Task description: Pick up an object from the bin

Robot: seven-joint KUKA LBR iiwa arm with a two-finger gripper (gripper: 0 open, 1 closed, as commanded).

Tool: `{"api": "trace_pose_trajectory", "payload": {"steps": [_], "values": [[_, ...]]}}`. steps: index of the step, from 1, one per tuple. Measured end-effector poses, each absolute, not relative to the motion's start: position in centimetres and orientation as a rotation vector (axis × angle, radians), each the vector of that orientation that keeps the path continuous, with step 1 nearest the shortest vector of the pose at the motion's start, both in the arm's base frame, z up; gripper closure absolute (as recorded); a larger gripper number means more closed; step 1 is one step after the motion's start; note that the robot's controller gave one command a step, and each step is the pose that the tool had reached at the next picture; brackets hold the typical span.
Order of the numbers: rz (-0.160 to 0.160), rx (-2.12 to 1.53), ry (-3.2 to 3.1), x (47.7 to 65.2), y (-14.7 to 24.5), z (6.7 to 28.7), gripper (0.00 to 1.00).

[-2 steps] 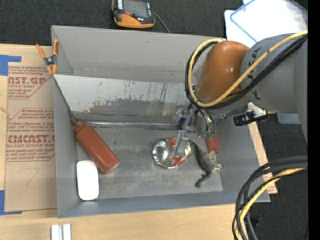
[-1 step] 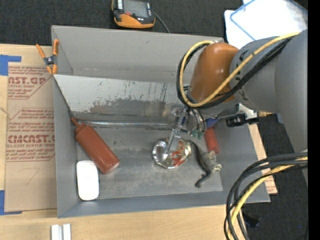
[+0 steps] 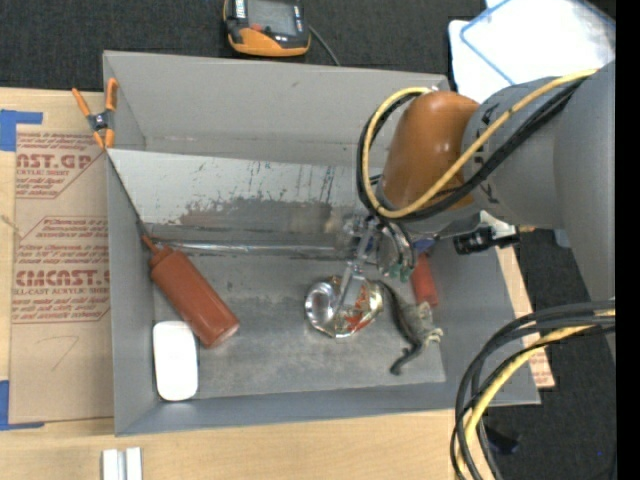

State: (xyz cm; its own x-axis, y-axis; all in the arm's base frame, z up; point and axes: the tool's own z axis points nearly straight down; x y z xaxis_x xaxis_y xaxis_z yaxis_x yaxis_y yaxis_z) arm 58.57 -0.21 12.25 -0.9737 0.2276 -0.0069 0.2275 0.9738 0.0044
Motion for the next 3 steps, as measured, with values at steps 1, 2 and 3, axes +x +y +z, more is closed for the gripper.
{"api": "trace_pose_trajectory", "payload": {"steps": [1,2,3], "values": [[0.004,0.111,3.134,58.5,-0.2,12.6,0.0],[0.005,-0.076,3.136,57.0,-4.8,7.0,1.0],[0.005,-0.076,3.136,57.0,-4.8,7.0,1.0]]}}
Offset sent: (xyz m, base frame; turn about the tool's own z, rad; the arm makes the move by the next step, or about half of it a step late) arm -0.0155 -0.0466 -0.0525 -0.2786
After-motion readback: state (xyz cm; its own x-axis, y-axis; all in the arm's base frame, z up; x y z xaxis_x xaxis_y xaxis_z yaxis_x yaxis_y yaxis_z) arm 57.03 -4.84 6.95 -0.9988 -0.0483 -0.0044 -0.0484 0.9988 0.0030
